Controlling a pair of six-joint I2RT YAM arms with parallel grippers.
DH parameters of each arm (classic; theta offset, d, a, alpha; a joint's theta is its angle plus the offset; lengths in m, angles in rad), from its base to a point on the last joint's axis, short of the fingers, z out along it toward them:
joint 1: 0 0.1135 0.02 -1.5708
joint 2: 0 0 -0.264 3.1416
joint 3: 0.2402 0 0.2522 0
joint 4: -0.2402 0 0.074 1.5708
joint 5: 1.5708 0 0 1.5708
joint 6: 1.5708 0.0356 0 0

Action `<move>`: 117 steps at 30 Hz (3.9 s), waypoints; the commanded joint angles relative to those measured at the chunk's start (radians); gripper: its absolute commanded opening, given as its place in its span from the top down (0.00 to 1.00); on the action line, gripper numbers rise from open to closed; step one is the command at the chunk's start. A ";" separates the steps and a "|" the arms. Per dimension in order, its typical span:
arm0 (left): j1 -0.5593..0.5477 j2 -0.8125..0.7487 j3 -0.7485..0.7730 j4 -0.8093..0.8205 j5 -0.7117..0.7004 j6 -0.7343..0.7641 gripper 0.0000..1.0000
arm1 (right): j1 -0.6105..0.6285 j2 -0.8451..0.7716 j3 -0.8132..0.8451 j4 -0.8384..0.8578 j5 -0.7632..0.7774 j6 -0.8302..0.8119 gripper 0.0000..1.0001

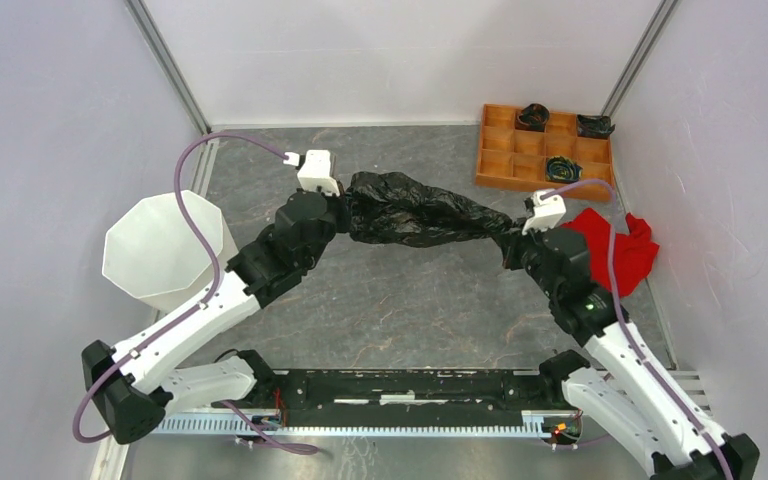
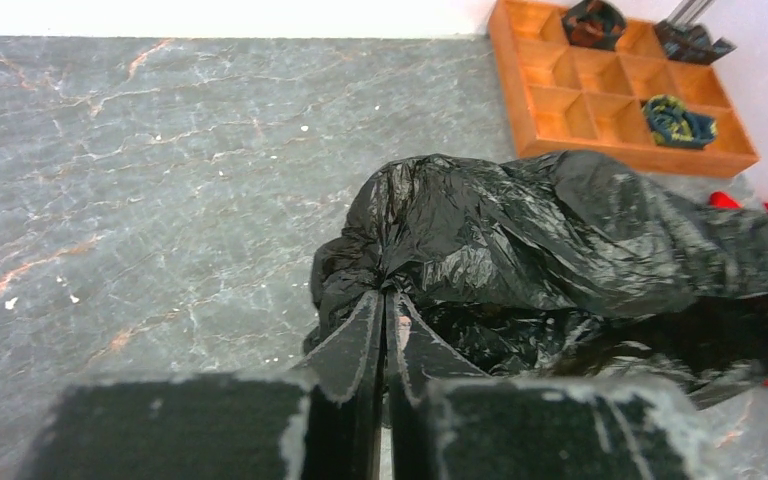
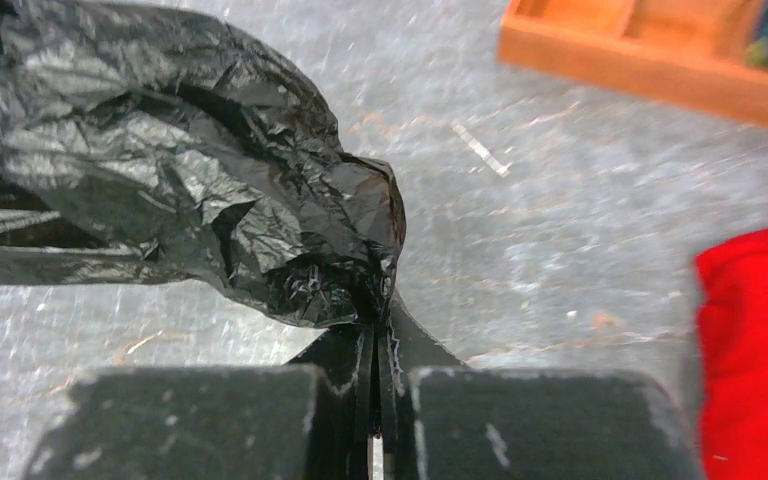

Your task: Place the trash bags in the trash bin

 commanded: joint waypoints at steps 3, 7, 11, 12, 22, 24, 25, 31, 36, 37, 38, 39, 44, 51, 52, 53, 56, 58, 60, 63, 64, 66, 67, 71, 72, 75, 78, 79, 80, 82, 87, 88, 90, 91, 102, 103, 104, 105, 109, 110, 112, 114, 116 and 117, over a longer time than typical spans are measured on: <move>0.004 0.028 0.069 -0.022 0.018 -0.001 0.60 | -0.002 -0.053 0.235 -0.195 0.186 -0.161 1.00; 0.004 0.013 0.055 0.002 0.069 0.014 0.15 | -0.003 -0.015 0.405 -0.273 0.201 -0.236 0.99; 0.004 -0.007 0.045 0.012 0.050 0.019 0.02 | -0.001 0.070 0.522 -0.350 0.032 -0.280 0.97; 0.004 -0.012 0.043 0.013 0.043 0.020 0.01 | -0.001 0.094 0.534 -0.361 -0.099 -0.280 0.97; 0.005 -0.001 0.035 0.019 0.030 0.030 0.00 | 0.481 0.321 0.178 0.021 -0.435 -0.019 0.83; 0.005 0.013 0.039 0.016 0.041 0.031 0.00 | 0.532 0.355 0.149 0.050 -0.412 0.003 0.80; 0.005 0.022 0.044 0.013 0.051 0.029 0.00 | 0.546 0.359 0.157 0.032 -0.372 -0.003 0.79; 0.005 0.062 0.063 -0.004 0.112 0.014 0.00 | 0.548 0.306 0.302 -0.077 -0.126 -0.105 0.84; 0.005 0.058 0.061 -0.004 0.096 0.019 0.00 | 0.547 0.331 0.508 -0.086 0.094 -0.229 0.87; 0.005 0.052 0.060 -0.004 0.082 0.020 0.00 | 0.548 0.333 0.538 -0.065 0.122 -0.257 0.87; 0.005 0.045 0.058 -0.003 0.069 0.022 0.00 | 0.547 0.334 0.569 -0.050 0.154 -0.278 0.87; 0.005 0.039 0.055 -0.002 0.060 0.024 0.00 | 0.548 0.336 0.588 -0.035 0.175 -0.302 0.87; 0.005 -0.064 -0.004 0.060 0.014 0.033 0.00 | 0.547 0.303 0.573 0.037 0.193 -0.376 0.90; 0.005 -0.140 -0.045 0.114 0.003 0.048 0.00 | 0.547 0.200 0.176 0.080 -0.111 -0.276 0.82; 0.005 -0.131 -0.038 0.105 0.009 0.043 0.00 | 0.548 0.198 0.114 0.098 -0.147 -0.218 0.81; 0.005 -0.120 -0.031 0.098 0.019 0.039 0.00 | 0.548 0.203 0.040 0.136 -0.201 -0.158 0.78; 0.005 -0.091 -0.019 0.085 0.054 0.024 0.00 | 0.556 0.222 -0.100 0.216 -0.280 -0.031 0.71; 0.005 -0.077 -0.016 0.083 0.069 0.021 0.00 | 0.560 0.223 -0.105 0.195 -0.228 -0.014 0.55; 0.005 -0.060 -0.011 0.078 0.078 0.021 0.00 | 0.560 0.232 -0.054 0.079 -0.112 -0.026 0.43; 0.006 -0.037 0.001 0.066 0.098 0.026 0.00 | 0.559 0.257 0.035 -0.022 -0.008 -0.077 0.29; 0.005 -0.026 0.005 0.062 0.104 0.029 0.00 | 0.559 0.266 0.057 -0.044 0.007 -0.089 0.25; 0.005 -0.006 0.019 0.048 0.115 0.038 0.00 | 0.560 0.271 0.087 -0.066 0.012 -0.107 0.21; 0.005 0.005 0.028 0.038 0.117 0.041 0.00 | 0.560 0.267 0.089 -0.064 0.014 -0.106 0.21; 0.005 0.041 0.067 -0.023 0.131 0.014 0.00 | 0.559 0.233 0.057 -0.005 0.002 -0.063 0.16; 0.005 0.047 0.078 -0.059 0.142 -0.017 0.00 | 0.559 0.225 0.050 0.009 -0.020 -0.058 0.15; 0.005 0.043 0.055 -0.147 0.223 -0.109 0.00 | 0.559 0.202 -0.002 0.083 -0.088 -0.014 0.13; 0.005 0.025 -0.006 -0.238 0.272 -0.207 0.00 | 0.560 0.188 -0.102 0.183 -0.152 0.050 0.13; 0.005 0.022 -0.029 -0.271 0.285 -0.231 0.00 | 0.560 0.193 -0.133 0.240 -0.164 0.073 0.13; 0.005 0.022 -0.050 -0.284 0.294 -0.254 0.01 | 0.560 0.201 -0.154 0.271 -0.176 0.090 0.14; 0.005 0.029 -0.095 -0.313 0.294 -0.295 0.03 | 0.559 0.230 -0.189 0.339 -0.203 0.111 0.18; 0.005 0.122 -0.118 -0.359 0.222 -0.324 0.09 | 0.559 0.308 -0.219 0.375 -0.204 0.096 0.36; 0.005 0.155 -0.110 -0.379 0.201 -0.325 0.13 | 0.560 0.309 -0.229 0.375 -0.195 0.089 0.40; 0.004 0.211 -0.086 -0.431 0.174 -0.348 0.21 | 0.560 0.307 -0.246 0.383 -0.183 0.085 0.58; 0.003 0.212 -0.089 -0.436 0.173 -0.368 0.23 | 0.559 0.307 -0.255 0.388 -0.183 0.089 0.72; 0.001 -0.189 -0.138 -0.481 0.311 -0.499 0.00 | 0.554 0.190 -0.172 0.308 -0.103 0.074 1.00; 0.001 -0.202 -0.128 -0.491 0.314 -0.506 0.00 | 0.544 0.176 -0.114 0.249 -0.035 0.055 1.00; 0.001 -0.227 -0.120 -0.495 0.316 -0.510 0.00 | 0.524 0.159 -0.061 0.171 0.018 0.030 1.00; 0.001 -0.242 -0.111 -0.495 0.317 -0.511 0.00 | 0.500 0.146 0.010 0.110 0.064 0.005 1.00; 0.001 -0.249 -0.067 -0.493 0.300 -0.489 0.00 | 0.432 0.119 0.335 -0.098 0.219 -0.137 1.00; 0.001 -0.243 -0.050 -0.493 0.299 -0.474 0.00 | 0.431 0.109 0.397 -0.106 0.215 -0.168 0.99; 0.001 -0.236 -0.009 -0.493 0.298 -0.452 0.00 | 0.433 0.080 0.426 -0.058 0.113 -0.210 0.99; 0.000 -0.242 0.013 -0.493 0.290 -0.433 0.00 | 0.434 0.069 0.373 0.004 -0.055 -0.205 0.99; 0.001 -0.256 0.020 -0.494 0.271 -0.416 0.00 | 0.439 0.076 0.244 0.122 -0.214 -0.149 0.99; 0.001 -0.263 0.015 -0.495 0.261 -0.411 0.00 | 0.450 0.086 0.143 0.177 -0.268 -0.089 0.99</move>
